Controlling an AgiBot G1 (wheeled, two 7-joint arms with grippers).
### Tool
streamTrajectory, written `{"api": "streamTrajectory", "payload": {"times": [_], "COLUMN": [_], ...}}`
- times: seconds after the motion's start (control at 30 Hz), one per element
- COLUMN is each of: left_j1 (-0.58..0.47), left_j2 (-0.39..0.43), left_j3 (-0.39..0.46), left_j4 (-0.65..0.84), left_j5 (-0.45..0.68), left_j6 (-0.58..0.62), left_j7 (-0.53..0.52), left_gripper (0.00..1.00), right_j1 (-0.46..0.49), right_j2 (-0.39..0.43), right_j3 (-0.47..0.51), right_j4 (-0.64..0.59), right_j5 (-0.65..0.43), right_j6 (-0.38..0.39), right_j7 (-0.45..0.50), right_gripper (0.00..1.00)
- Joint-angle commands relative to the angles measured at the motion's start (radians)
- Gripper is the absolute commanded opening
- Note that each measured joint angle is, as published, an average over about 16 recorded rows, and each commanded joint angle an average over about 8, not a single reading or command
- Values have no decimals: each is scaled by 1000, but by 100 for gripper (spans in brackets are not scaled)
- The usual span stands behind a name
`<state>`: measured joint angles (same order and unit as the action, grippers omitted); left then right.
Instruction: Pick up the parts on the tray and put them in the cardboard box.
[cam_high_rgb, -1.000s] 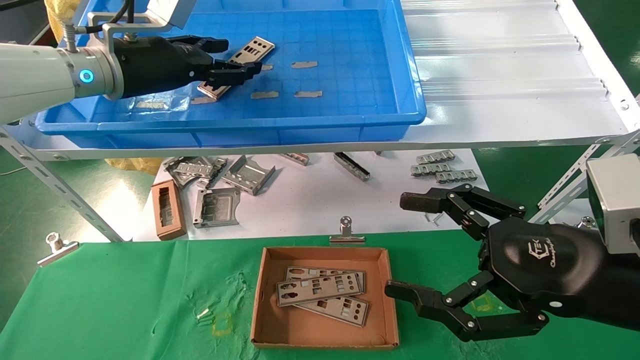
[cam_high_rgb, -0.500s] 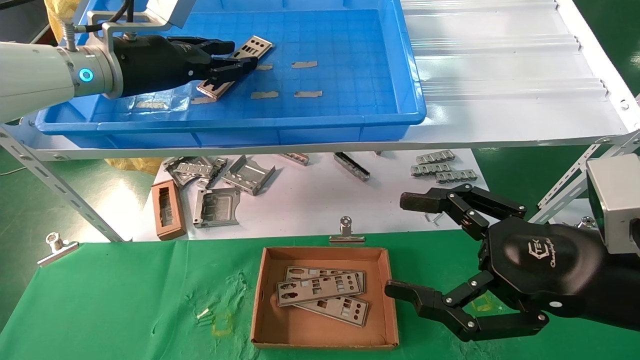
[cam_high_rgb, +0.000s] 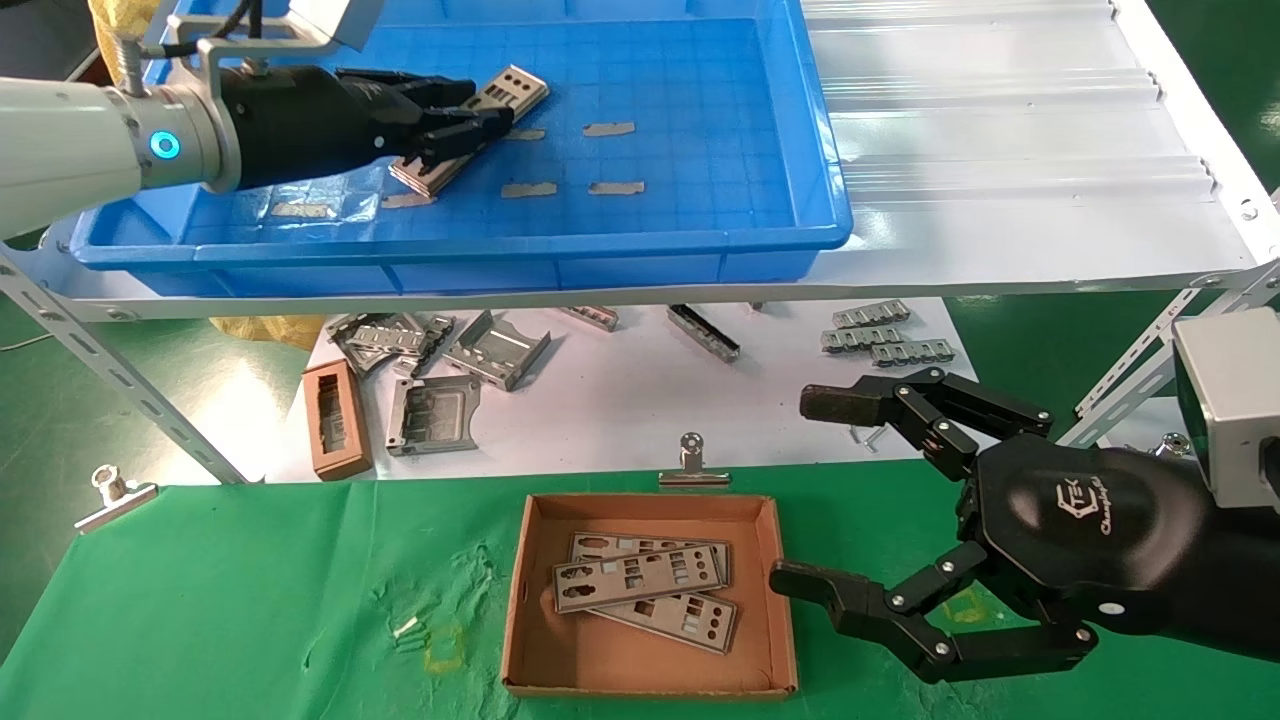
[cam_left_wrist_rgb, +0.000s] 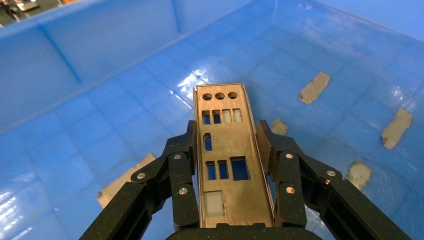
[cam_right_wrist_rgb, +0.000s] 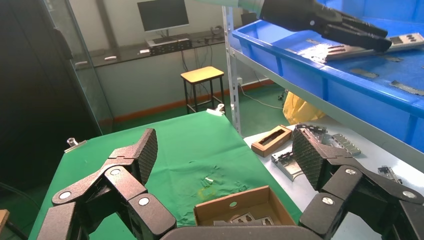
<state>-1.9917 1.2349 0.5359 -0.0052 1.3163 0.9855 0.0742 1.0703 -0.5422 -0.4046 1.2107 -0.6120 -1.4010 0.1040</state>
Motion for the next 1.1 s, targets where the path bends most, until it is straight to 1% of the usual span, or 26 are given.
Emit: {"api": "streamTrajectory", "payload": {"times": [0.03, 0.4, 0.57, 0.67, 0.93, 1.0, 1.1], "left_j1": [-3, -40, -54, -61, -52, -42, -12], "left_j2": [-2, -23, -42, -61, -119, -128, -144], "left_j3": [-1, -10, -17, -20, -23, -21, -12], "left_j4": [-2, -13, -20, -30, -69, -86, -142], "left_j5": [-2, -14, -24, -31, -44, -47, -63], "left_j6": [1, 34, 90, 169, 505, 561, 611], "left_j7": [1, 8, 10, 15, 59, 74, 92], "left_gripper": [0, 0, 0, 0, 0, 0, 0], "right_j1": [0, 0, 0, 0, 0, 0, 0], "right_j2": [0, 0, 0, 0, 0, 0, 0], "right_j3": [0, 0, 0, 0, 0, 0, 0], "right_j4": [0, 0, 0, 0, 0, 0, 0], "right_j5": [0, 0, 0, 0, 0, 0, 0], "right_j6": [0, 0, 0, 0, 0, 0, 0], "right_j7": [0, 0, 0, 0, 0, 0, 0], "right_gripper": [100, 100, 100, 100, 100, 100, 100]}}
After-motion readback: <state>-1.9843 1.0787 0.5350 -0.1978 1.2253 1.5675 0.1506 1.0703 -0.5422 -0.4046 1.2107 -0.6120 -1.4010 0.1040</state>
